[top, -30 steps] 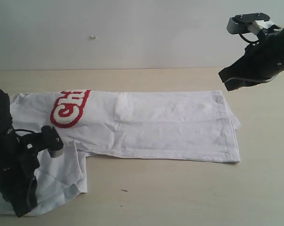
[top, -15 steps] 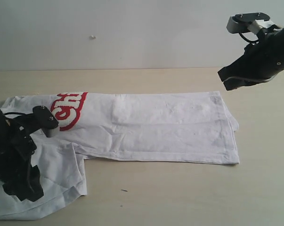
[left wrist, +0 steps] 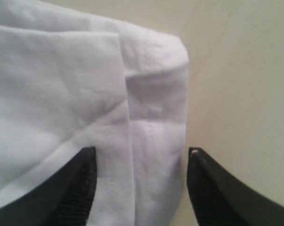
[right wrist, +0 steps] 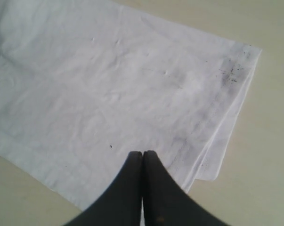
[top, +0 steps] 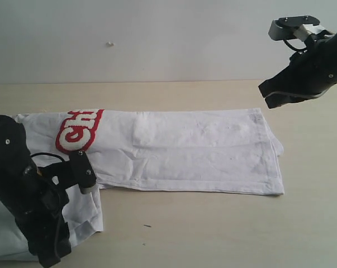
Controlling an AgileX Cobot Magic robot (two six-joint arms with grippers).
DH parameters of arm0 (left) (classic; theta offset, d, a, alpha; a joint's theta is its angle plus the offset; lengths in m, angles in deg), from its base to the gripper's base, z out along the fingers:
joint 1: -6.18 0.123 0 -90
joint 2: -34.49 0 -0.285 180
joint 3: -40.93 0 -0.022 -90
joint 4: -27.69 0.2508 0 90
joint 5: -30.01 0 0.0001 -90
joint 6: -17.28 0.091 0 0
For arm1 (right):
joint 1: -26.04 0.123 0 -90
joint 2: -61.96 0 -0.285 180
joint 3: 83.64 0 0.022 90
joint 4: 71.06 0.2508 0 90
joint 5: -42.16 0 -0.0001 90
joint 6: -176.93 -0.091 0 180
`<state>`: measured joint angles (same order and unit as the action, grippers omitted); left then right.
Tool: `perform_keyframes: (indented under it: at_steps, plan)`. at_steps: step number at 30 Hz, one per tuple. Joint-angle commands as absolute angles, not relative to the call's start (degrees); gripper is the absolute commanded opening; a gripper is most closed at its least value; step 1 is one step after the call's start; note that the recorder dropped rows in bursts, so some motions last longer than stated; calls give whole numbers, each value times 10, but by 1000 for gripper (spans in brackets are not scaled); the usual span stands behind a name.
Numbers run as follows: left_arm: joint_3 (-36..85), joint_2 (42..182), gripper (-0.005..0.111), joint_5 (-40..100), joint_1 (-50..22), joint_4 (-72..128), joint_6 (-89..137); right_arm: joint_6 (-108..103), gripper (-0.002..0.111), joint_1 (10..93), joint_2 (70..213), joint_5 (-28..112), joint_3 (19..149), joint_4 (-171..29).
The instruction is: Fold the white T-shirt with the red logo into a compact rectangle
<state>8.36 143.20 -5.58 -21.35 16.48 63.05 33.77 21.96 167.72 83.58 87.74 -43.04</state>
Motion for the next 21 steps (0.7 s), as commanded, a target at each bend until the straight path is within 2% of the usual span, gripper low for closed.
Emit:
perform_keyframes:
  at_steps: [1,6,12,18,19,21]
  plan:
    - [81,1456,56,-36,-218,172,631,343,0,220,1670,837,876,-426]
    - [81,1473,54,-28,-218,227,571,354,0,220,1670,836,876,-415]
    - [81,1478,28,-75,-219,236,560,354,0,220,1670,834,876,-415]
    - [81,1478,21,-124,-219,241,565,354,0,220,1670,834,876,-411]
    - [82,1478,17,-141,-219,244,575,354,0,220,1670,832,876,-411]
    - [105,1474,0,-187,-219,245,603,354,0,220,1670,827,876,-411]
